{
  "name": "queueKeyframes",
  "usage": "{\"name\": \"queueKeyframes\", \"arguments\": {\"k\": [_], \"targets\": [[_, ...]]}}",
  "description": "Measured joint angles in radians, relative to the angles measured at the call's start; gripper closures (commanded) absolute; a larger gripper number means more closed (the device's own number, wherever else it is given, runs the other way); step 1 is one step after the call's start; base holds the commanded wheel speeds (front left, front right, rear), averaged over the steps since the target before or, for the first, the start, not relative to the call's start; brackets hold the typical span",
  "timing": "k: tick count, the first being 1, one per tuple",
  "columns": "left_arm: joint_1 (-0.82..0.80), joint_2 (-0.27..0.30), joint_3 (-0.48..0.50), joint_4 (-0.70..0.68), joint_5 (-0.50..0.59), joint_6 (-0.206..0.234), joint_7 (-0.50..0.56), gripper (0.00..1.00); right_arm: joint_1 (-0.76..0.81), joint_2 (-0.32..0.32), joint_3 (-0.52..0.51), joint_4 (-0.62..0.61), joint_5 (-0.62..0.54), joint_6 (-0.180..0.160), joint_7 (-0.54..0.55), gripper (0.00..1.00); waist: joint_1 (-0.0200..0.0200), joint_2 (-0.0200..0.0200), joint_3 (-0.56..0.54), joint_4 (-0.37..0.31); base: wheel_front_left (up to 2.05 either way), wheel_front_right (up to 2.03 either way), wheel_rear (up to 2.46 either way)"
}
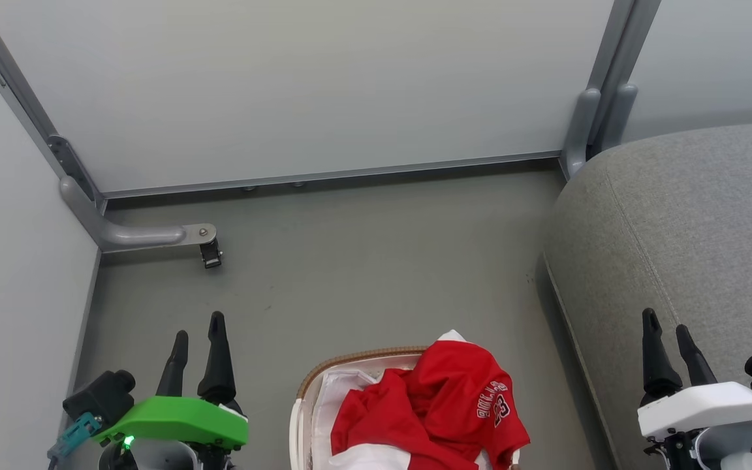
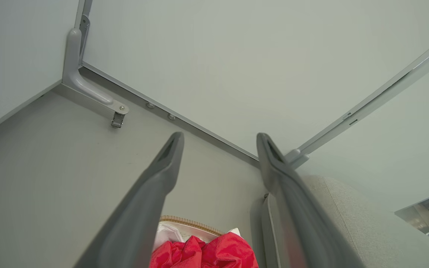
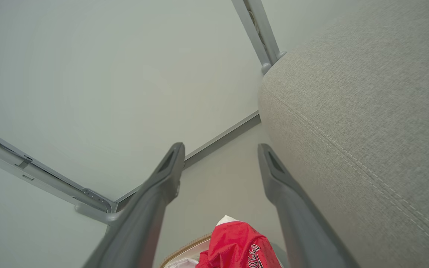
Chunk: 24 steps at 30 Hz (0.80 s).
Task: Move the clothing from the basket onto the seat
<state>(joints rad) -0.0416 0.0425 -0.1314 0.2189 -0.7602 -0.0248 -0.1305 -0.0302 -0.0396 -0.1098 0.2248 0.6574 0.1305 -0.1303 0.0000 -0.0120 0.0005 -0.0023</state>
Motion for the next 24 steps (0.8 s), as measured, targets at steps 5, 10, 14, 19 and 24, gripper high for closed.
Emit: {"name": "queueKeyframes", "arguments": {"k": [5,10,14,19,24], "targets": [[0.0,0.0,-0.015,0.007,0.049,0.007,-0.013,0.0,0.003,-0.001,0.022,-0.015,-0.093,0.0,-0.012,0.0,0.0,0.0,-0.001,0.001,0.0,0.0,0.0],[0.001,0.001,-0.028,0.012,0.094,0.01,-0.025,0.0,0.015,-0.002,0.029,-0.016,-0.142,0.0,-0.025,0.0,0.0,0.0,-0.002,0.001,0.0,0.0,0.0],[0.005,0.001,-0.034,0.013,0.122,0.012,-0.035,0.0,0.019,-0.002,0.034,-0.017,-0.179,0.0,-0.035,0.0,0.0,0.0,-0.002,0.001,0.0,0.0,0.0],[0.01,0.001,-0.043,0.017,0.156,0.016,-0.047,0.0,0.019,-0.003,0.035,-0.017,-0.228,0.0,-0.047,0.0,0.0,0.0,-0.002,0.0,0.0,0.0,0.0],[0.012,0.001,-0.055,0.024,0.201,0.022,-0.057,0.0,0.019,-0.004,0.04,-0.014,-0.277,0.0,-0.059,0.0,0.0,0.0,-0.002,0.001,0.0,0.0,0.0]]}}
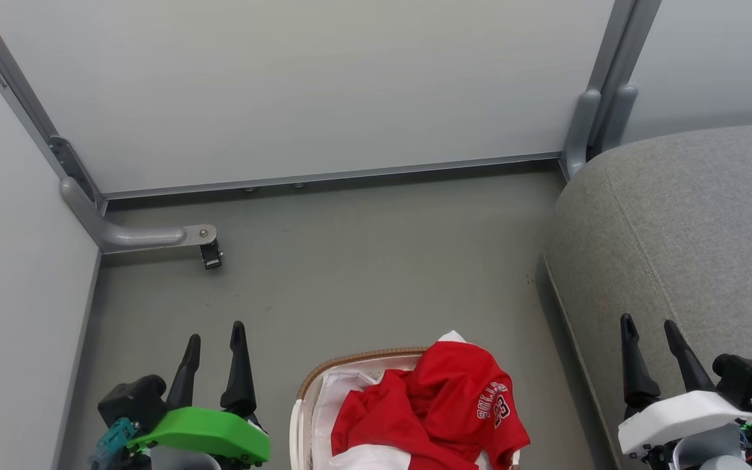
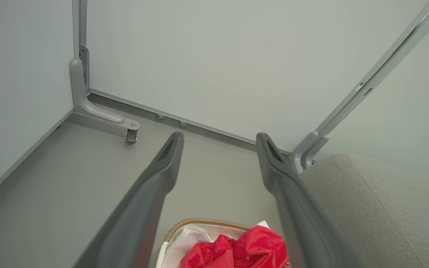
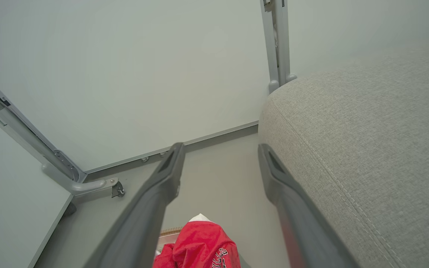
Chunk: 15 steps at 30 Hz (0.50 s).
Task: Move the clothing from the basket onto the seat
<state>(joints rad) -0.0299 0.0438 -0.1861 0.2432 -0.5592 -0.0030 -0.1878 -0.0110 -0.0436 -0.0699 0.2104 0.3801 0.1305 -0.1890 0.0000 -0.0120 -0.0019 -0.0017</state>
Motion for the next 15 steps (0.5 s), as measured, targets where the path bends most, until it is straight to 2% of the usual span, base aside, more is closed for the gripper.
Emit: {"name": "queueKeyframes", "arguments": {"k": [15], "targets": [[0.01,0.002,-0.025,0.031,0.092,0.012,-0.033,0.0,0.002,-0.002,0.017,-0.003,-0.123,0.0,-0.032,0.0,0.0,0.0,0.002,0.002,0.0,0.0,0.0]]}}
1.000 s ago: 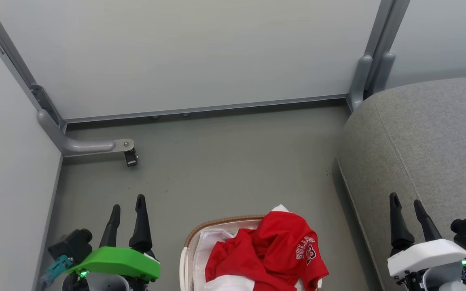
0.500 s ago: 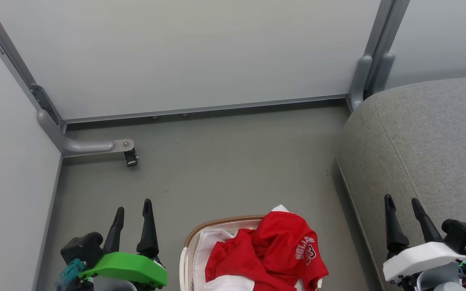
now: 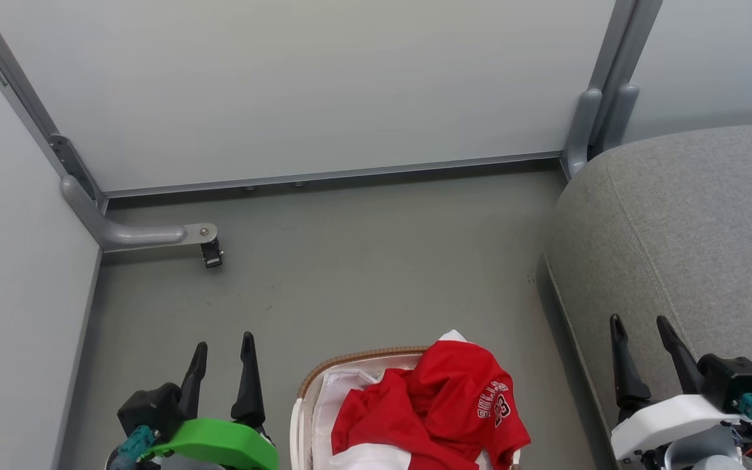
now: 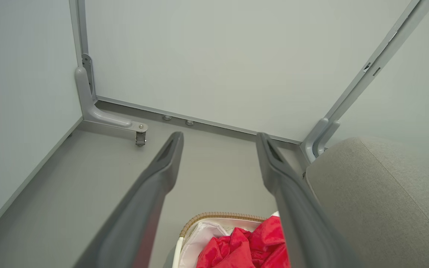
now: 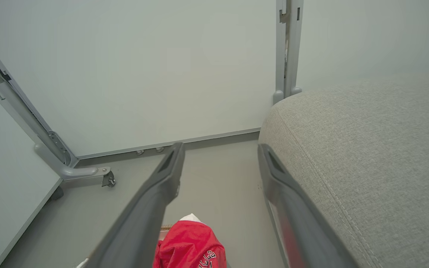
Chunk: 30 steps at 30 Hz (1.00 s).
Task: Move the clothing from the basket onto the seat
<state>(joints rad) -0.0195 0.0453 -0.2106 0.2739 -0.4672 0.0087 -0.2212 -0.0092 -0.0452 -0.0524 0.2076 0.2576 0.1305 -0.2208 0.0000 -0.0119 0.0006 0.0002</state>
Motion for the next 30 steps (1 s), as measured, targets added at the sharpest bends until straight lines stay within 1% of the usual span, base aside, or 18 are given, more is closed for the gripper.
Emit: {"name": "queueKeyframes", "arguments": {"k": [23,30], "targets": [[0.0,0.001,-0.037,0.026,0.119,0.019,-0.042,0.0,0.003,-0.002,0.008,-0.011,-0.163,0.0,-0.041,0.0,0.0,0.0,0.006,0.002,0.0,0.0,0.0],[-0.001,0.002,-0.039,0.031,0.119,0.019,-0.043,0.0,0.004,-0.002,0.01,-0.012,-0.163,0.0,-0.041,0.0,0.0,0.0,0.008,0.0,0.0,0.0,0.0]]}}
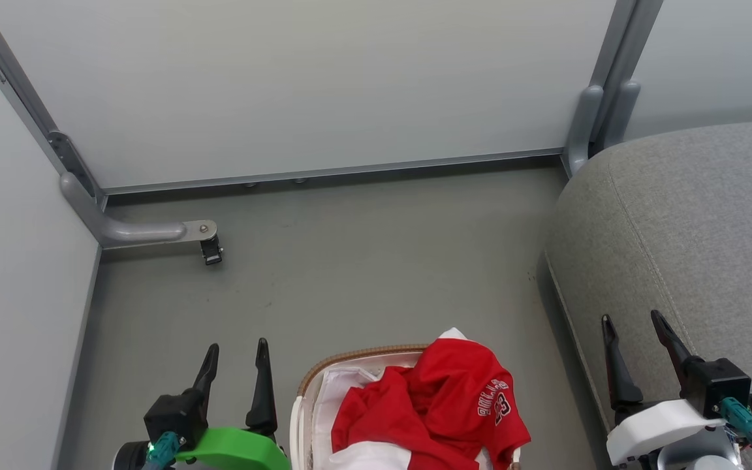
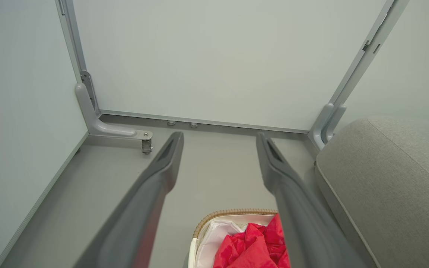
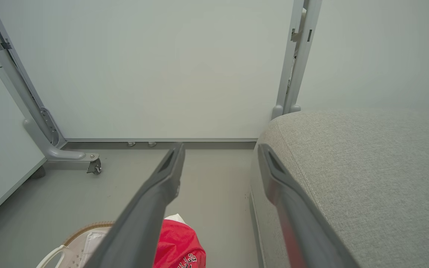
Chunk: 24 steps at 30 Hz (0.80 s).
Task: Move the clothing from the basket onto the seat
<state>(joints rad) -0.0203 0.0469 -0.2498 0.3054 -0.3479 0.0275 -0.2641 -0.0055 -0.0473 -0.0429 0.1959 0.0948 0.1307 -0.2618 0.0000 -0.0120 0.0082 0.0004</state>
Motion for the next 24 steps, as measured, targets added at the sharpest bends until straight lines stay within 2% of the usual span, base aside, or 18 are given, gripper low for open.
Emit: {"name": "queueKeyframes", "arguments": {"k": [16,24], "targets": [[-0.006,0.0,-0.015,0.015,0.003,-0.001,0.0,0.0,0.0,0.0,0.002,-0.005,0.001,0.0,0.0,0.0,0.0,0.0,0.015,0.0,0.0,0.0,0.0],[-0.121,0.0,-0.088,0.051,0.068,-0.029,-0.001,0.0,-0.039,0.0,0.002,-0.043,-0.001,0.0,0.0,0.0,0.0,0.0,0.088,-0.004,0.0,0.0,0.0]]}}
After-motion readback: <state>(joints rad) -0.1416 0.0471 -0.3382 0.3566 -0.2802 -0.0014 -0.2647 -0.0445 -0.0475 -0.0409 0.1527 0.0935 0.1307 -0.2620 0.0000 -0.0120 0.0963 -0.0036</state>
